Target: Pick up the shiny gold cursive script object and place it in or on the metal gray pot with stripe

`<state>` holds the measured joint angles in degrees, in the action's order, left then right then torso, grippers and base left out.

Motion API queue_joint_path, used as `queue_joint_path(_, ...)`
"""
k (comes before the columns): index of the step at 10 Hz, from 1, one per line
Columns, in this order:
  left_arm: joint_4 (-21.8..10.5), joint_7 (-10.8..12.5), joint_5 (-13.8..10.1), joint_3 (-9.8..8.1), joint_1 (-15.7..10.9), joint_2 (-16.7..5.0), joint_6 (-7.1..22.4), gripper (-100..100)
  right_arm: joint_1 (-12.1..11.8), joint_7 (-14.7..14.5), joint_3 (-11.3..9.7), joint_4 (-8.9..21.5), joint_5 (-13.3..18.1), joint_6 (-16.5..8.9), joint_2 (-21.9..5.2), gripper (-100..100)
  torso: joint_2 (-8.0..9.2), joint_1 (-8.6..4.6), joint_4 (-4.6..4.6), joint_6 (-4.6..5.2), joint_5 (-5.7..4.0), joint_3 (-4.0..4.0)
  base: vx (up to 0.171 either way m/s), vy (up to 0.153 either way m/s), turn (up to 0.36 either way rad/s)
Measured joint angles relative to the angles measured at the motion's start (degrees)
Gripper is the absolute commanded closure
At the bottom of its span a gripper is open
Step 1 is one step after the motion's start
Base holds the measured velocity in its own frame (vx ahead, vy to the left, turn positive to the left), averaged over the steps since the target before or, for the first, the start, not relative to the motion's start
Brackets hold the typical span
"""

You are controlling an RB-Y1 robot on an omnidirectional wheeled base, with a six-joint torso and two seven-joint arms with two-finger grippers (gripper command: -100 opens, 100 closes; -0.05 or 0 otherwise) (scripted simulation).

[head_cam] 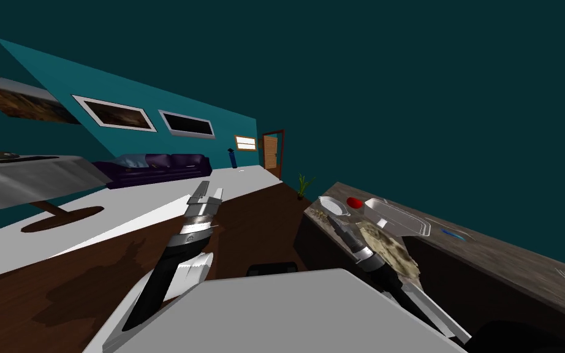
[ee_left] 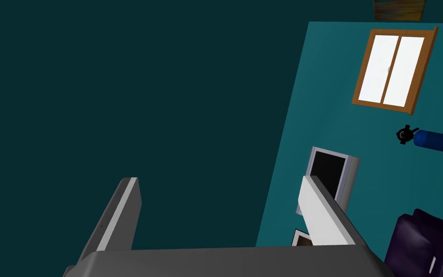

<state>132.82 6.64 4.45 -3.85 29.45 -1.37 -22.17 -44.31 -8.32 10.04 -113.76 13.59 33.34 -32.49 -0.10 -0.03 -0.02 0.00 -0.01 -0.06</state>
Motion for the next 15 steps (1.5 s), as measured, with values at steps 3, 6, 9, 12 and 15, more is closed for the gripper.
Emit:
queue_joint_path(3,0.0,0.0,0.0,0.0,0.0,0.0,0.0,0,-2.49,-0.56,1.85,4.34,1.8,0.23,-5.29,-100,-0.06,0.01,-0.01,0.0,0.01,-0.03,0.043,0.006,0.067)
queue_joint_path(6,0.0,0.0,0.0,0.0,0.0,0.0,0.0,0,-4.84,-0.95,3.14,7.41,3.32,0.01,-10.38,-100,-0.07,0.05,-0.01,-0.01,0.01,-0.04,0.049,0.011,0.06)
queue_joint_path(9,0.0,0.0,0.0,0.0,0.0,0.0,0.0,0,-7.63,-2.15,3.61,10.93,5.5,-0.31,-14.97,-100,-0.12,0.09,-0.03,-0.01,0.01,-0.07,0.052,0.015,0.046)
queue_joint_path(12,0.0,0.0,0.0,0.0,0.0,0.0,0.0,0,-10.82,-2.43,5.0,12.44,6.41,-0.14,-19.51,-100,-0.1,0.13,-0.02,-0.01,0.03,-0.06,0.053,0.023,0.052)
queue_joint_path(15,0.0,0.0,0.0,0.0,0.0,0.0,0.0,0,-12.58,-3.02,4.85,15.42,7.94,-0.61,-24.01,-100,-0.14,0.12,-0.03,-0.02,0.02,-0.08,0.056,0.018,0.049)
